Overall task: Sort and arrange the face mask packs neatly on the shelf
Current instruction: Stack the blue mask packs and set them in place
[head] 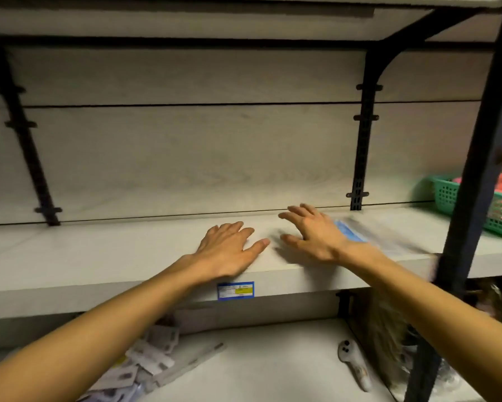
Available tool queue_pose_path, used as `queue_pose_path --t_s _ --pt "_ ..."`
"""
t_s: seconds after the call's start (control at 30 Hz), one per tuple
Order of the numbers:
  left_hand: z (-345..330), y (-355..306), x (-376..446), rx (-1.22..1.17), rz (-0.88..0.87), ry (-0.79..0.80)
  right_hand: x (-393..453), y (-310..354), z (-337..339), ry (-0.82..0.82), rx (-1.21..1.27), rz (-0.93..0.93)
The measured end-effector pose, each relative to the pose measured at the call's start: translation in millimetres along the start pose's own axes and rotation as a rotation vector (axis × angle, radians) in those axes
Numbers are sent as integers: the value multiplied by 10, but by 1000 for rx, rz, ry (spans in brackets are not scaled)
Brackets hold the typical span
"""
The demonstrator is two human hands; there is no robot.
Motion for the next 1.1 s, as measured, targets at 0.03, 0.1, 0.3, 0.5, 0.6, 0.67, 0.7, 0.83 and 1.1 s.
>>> queue_pose_path --t_s 0.03,0.1,0.3,0.5,0.6,0.67,0.7,0.83,1.1 --pt "11 200 -154 -6 29 -3 51 234 -27 -25 13 32" --pt "12 615 -515 -24 87 -18 141 749 -85 -62 65 98" --pt "73 1824 -1846 -15 244 -82 253 2487 -347 -67 136 338" --pt "225 2709 -3144 -77 273 -200 93 4078 -612 -5 144 570" --pt "274 3129 -3597 -119 355 -314 6 4742 -673 12 128 680" --pt "275 3421 -3840 -151 421 -361 -2 5154 -696 24 118 744" --pt "269 3574 -3944 -158 451 -374 27 5351 -700 38 126 754" --pt "294 4213 -4206 -186 565 -429 281 6082 -736 89 161 737" --pt "490 5398 -4038 -279 654 -434 1228 6995 -764 137 155 561"
Point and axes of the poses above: each hand's wrist, its own x-axis towards the middle knuckle, its own z-axis out of the back of the hand, y = z × x, the point moved 3 cm from there along x, towards the middle knuckle, and after that the axes turned 10 degrees about y, right-handed, at the moved point
